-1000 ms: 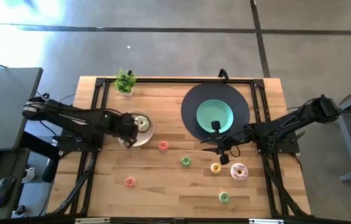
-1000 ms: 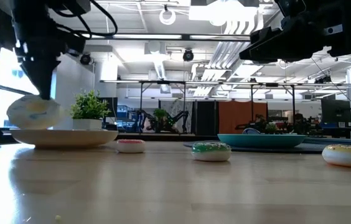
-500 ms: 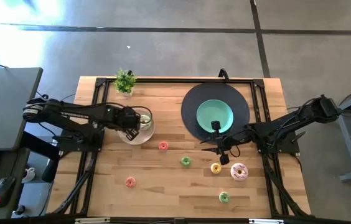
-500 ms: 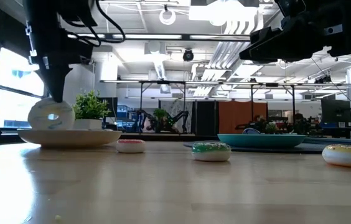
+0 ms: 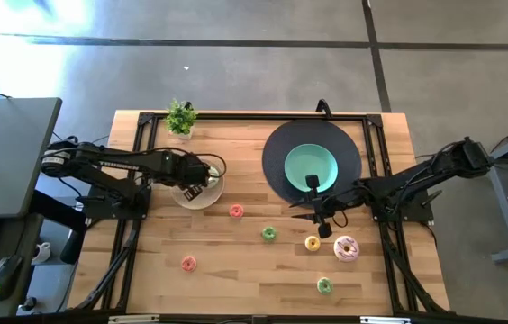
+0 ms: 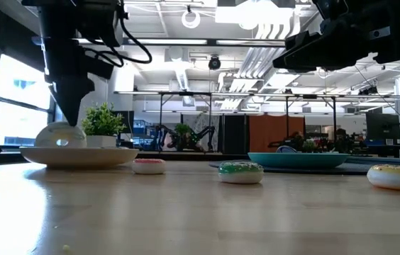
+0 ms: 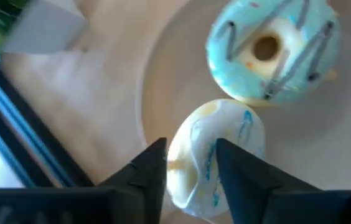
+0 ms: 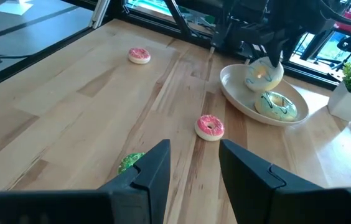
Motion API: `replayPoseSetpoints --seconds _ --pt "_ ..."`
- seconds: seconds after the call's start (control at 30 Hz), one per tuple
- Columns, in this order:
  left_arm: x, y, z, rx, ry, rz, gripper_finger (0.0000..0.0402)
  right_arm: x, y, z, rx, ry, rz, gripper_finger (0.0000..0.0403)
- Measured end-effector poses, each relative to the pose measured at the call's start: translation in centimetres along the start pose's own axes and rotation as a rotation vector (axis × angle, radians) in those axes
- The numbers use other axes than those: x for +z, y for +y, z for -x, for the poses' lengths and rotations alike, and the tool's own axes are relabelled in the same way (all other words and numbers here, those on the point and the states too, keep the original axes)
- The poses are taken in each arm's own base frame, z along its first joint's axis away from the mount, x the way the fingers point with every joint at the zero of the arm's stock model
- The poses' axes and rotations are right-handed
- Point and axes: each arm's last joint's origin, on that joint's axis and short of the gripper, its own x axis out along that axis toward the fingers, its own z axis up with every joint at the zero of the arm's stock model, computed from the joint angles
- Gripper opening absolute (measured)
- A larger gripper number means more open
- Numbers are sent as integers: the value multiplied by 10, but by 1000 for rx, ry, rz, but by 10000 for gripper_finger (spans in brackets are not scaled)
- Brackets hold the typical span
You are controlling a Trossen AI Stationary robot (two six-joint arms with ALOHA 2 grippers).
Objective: Pick & Place donuts
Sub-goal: Put the large white donut on the white plate, then put the large purple donut on the white plate
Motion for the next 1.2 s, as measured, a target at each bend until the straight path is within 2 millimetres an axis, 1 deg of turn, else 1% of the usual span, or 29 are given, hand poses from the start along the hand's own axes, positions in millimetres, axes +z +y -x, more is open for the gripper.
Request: replayPoseSetpoints --seconds 0.17,0.27,0.4,0.47,0.53,0.6,0.7,0.8,0.87,1.0,1.1,1.2 --pt "2 1 0 44 -42 14 188 1 0 0 -3 -6 0 134" --pt "3 0 0 43 -63 19 197 4 -1 0 -1 -47 18 133" --pt "12 -6 1 -25 -135 26 197 12 -1 1 8 -124 22 133" --pt "18 -11 3 -87 -188 22 197 21 0 0 32 -145 24 133" --pt "25 -15 6 -162 -254 14 197 37 2 -2 60 -131 35 133" --pt "34 -21 11 -252 -331 5 197 52 5 -4 102 -26 42 133" --pt "46 -28 18 -396 -432 -3 197 70 11 -2 103 218 -11 133" --pt "54 -33 25 -505 -515 -32 197 77 20 1 124 442 -93 133" --pt "56 -34 27 -535 -548 -44 197 75 30 1 153 565 -167 133" --pt "58 -34 29 -541 -566 -50 197 59 51 5 210 790 -260 133" --pt "58 -34 29 -541 -567 -50 197 48 59 14 174 962 -312 135" --pt "58 -34 29 -541 -567 -50 197 34 62 22 109 1083 -359 142"
